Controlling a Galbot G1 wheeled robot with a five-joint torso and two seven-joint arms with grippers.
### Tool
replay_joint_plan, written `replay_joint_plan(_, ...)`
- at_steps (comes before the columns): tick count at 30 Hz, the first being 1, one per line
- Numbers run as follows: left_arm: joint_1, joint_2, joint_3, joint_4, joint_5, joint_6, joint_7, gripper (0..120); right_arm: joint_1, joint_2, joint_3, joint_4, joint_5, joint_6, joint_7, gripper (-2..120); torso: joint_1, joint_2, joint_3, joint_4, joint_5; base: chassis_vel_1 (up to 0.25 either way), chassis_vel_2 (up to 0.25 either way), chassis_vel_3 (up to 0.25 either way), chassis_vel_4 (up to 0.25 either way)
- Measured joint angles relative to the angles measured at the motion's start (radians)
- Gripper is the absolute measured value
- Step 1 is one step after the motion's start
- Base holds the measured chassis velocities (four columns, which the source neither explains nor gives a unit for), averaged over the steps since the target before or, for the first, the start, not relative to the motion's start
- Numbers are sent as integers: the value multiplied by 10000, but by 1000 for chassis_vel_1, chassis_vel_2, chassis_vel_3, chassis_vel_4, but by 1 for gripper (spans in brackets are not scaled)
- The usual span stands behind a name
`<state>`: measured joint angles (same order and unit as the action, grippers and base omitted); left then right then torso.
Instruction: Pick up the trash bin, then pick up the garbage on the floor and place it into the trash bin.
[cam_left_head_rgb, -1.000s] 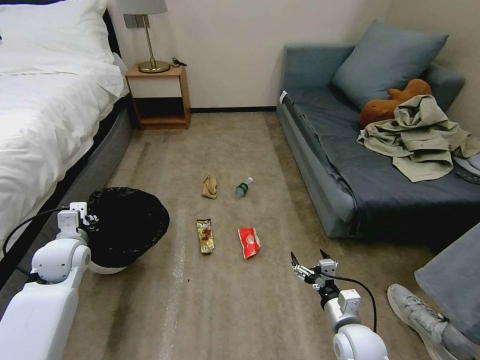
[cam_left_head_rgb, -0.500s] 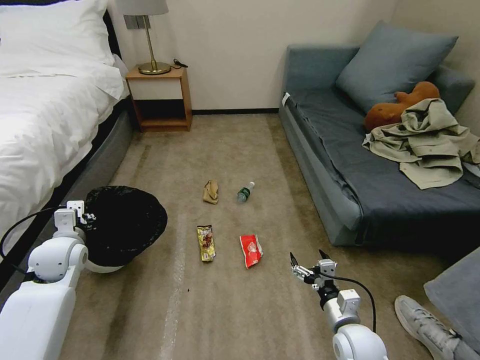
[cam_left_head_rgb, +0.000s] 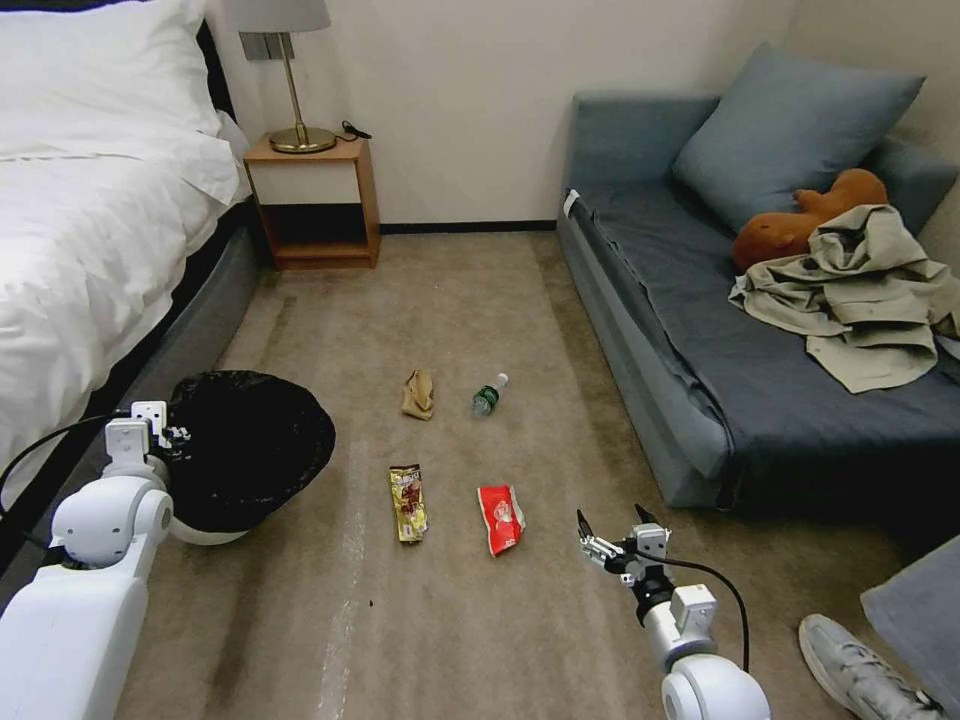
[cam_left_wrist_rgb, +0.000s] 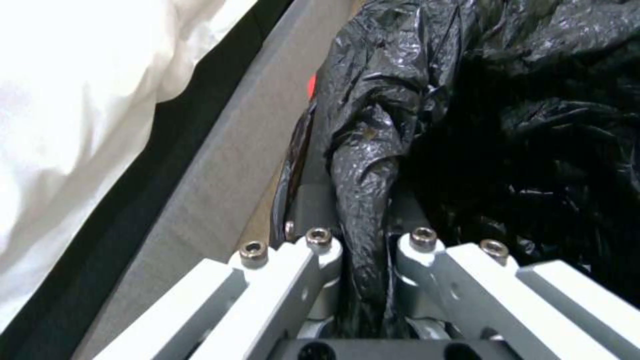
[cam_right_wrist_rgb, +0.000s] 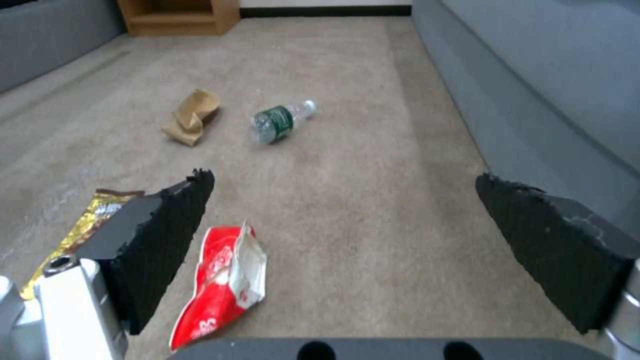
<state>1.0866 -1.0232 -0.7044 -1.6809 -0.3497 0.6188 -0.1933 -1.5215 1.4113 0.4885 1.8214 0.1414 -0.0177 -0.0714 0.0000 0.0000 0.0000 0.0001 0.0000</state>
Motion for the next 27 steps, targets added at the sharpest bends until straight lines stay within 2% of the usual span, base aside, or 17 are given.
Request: replay_joint_plan(27, 50, 22, -52, 67, 1, -84, 156, 4, -10, 36, -149, -133, -130, 22, -20, 100, -1, -1, 0, -1, -1, -69, 65, 64, -58)
